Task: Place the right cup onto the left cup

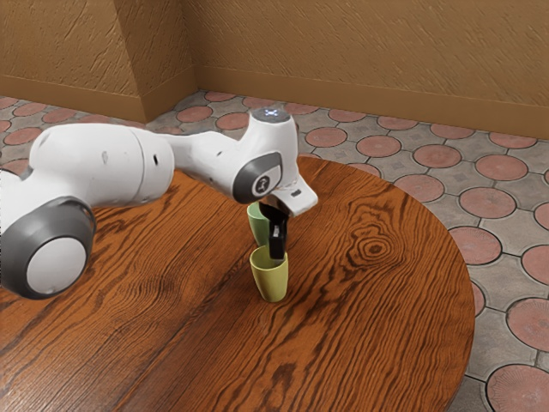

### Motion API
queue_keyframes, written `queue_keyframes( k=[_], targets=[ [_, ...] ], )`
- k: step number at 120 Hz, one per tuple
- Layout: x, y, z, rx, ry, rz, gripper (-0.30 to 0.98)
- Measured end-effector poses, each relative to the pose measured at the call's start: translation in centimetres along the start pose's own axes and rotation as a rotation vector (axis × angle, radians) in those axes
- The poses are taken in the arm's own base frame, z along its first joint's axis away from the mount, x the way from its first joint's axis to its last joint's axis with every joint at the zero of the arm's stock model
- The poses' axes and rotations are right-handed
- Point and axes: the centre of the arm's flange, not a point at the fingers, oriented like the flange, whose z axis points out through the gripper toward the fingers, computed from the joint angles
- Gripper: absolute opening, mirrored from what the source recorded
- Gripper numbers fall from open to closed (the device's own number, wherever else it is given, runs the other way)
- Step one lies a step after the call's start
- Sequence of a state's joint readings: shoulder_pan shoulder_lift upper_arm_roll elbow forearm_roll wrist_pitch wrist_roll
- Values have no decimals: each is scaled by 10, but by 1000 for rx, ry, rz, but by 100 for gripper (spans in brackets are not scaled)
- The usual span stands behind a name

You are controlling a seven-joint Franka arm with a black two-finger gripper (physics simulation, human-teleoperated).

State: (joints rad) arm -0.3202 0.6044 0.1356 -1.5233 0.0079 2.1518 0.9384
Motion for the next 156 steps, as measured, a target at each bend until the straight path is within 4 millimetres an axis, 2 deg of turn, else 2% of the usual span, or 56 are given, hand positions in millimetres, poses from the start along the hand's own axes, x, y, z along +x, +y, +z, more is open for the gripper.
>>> queue_keyframes(
  k=[10, 22, 35, 57, 88, 112, 130, 156],
  targets=[
    [-1, 1, 6, -8, 5, -8, 45],
    [1, 2, -4, -4, 26, -17, 22],
    [-1, 6, -10, -10, 42, -34, 7],
    [-5, 13, -9, -45, 69, -81, -4],
    [-11, 15, -16, -38, 76, -102, -8],
    [-40, 10, -61, -5, 111, -150, -9],
    [-63, -12, -86, 32, 119, -190, -9],
    [-82, -44, -153, 114, 109, -204, -9]
  ],
)
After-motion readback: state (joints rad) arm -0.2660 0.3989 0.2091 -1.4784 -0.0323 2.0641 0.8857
